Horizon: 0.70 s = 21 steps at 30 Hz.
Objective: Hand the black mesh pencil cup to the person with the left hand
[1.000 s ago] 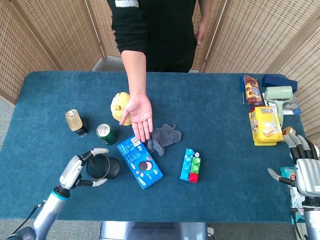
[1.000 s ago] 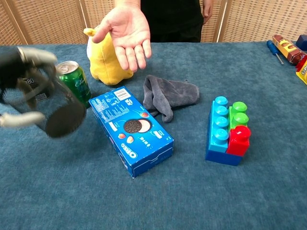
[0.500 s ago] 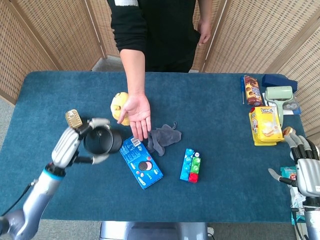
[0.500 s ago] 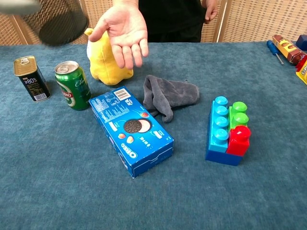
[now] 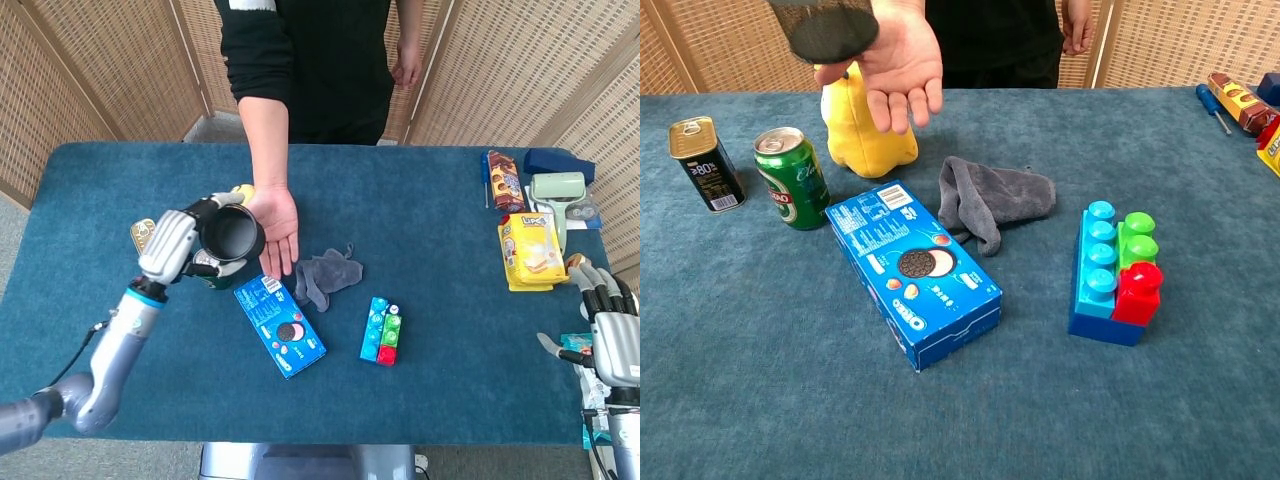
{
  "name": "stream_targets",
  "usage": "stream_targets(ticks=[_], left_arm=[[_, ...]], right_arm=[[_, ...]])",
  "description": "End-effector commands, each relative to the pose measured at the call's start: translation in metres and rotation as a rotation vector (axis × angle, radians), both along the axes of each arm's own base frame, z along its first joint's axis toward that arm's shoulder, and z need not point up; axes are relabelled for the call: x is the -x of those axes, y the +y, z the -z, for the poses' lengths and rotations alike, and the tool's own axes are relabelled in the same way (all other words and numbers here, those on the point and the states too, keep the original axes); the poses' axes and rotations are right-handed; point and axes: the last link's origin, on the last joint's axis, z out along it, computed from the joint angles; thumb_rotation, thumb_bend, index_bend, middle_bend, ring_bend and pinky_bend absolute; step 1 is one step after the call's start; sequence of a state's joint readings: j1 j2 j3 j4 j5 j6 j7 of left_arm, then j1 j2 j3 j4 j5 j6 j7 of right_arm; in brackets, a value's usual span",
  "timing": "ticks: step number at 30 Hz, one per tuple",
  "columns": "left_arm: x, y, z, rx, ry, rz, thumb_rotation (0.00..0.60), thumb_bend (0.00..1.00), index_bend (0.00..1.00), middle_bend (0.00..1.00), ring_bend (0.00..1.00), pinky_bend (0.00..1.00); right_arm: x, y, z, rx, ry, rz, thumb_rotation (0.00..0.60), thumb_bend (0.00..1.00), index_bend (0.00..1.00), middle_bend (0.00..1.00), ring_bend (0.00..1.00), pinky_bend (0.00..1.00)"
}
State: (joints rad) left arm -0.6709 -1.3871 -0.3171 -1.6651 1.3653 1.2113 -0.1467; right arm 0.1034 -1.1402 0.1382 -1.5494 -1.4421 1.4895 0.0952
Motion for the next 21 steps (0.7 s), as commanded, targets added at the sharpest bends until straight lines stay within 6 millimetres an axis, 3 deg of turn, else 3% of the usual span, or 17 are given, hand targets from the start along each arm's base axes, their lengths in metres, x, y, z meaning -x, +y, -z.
stream_targets(ticks=[1,3,5,7,9,15,21], left_arm=[[-0.003,0.007,0.018,0.030,0.031,-0.012,0.600,0.22,0.51,0.60,0.55,0.53],[-0.003,0.008,0.024,0.037,0.037,-0.017,0.600,0.22,0.49,0.51,0.49,0.50],[-0.003,0.009,0.028,0.044,0.039,-0.025,0.600,0.21,0.38,0.33,0.36,0.41],[-0.003,0.009,0.029,0.039,0.043,-0.026,0.600,0.21,0.19,0.13,0.20,0.29],[-0.004,0.009,0.028,0.019,0.047,-0.022,0.600,0.20,0.12,0.05,0.13,0.22],[-0.006,0.000,0.010,-0.015,0.030,0.015,0.591,0.11,0.01,0.00,0.03,0.14],[-0.003,-0.007,-0.009,-0.026,0.063,0.019,0.541,0.07,0.00,0.00,0.00,0.11]], right_arm=[[0.000,-0.001,0.001,-0.004,-0.002,0.002,0.493,0.00,0.04,0.00,0.04,0.04],[0.000,0.000,0.001,-0.003,-0.003,0.000,0.491,0.00,0.04,0.00,0.04,0.04],[0.000,0.000,0.001,-0.004,-0.004,-0.002,0.491,0.00,0.04,0.00,0.04,0.04],[0.000,0.000,0.001,-0.006,-0.008,-0.003,0.492,0.00,0.04,0.00,0.04,0.04],[0.000,-0.001,0.001,-0.007,-0.011,-0.001,0.491,0.00,0.04,0.00,0.04,0.04],[-0.001,0.000,0.001,-0.008,-0.012,-0.008,0.492,0.00,0.04,0.00,0.04,0.04],[-0.002,0.001,0.002,-0.013,-0.007,-0.007,0.492,0.00,0.04,0.00,0.04,0.04]])
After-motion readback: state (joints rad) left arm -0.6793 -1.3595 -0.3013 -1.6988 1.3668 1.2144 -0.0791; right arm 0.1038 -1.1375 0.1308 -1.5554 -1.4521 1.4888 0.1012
